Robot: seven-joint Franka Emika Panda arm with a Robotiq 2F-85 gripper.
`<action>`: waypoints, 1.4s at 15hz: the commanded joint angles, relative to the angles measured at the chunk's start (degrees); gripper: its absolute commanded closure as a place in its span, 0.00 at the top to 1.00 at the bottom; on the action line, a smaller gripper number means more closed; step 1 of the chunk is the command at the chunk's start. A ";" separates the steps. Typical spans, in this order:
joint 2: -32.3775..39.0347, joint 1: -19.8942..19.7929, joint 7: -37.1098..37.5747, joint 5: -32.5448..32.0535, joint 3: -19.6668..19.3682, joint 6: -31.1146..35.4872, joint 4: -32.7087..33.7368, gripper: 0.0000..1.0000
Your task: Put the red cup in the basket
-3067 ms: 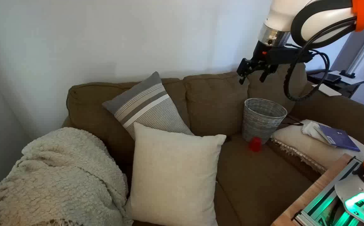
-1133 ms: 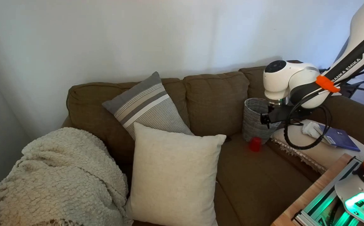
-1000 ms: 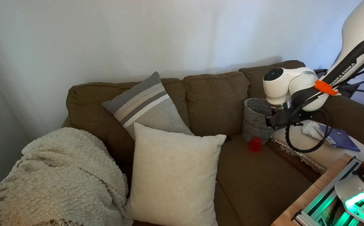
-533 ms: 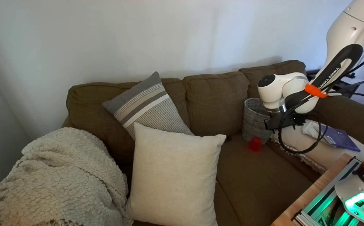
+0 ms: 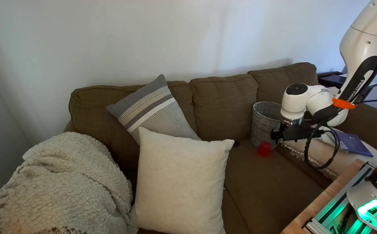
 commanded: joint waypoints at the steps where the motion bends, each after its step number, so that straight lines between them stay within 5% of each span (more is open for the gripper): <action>1: 9.51 -2.46 5.50 -8.14 -5.72 3.88 2.89 1.00; 2: 11.83 -1.82 7.02 -6.69 -6.61 -0.49 4.62 1.00; 3: 6.43 -2.02 3.45 -5.52 -5.22 2.18 1.09 1.00; 8: 12.78 -0.70 8.79 -8.85 -7.00 1.65 5.54 1.00; 14: 27.08 -1.70 19.81 -15.72 -8.96 9.37 23.15 1.00; 21: 38.99 2.99 33.37 -15.89 -9.01 5.50 38.00 1.00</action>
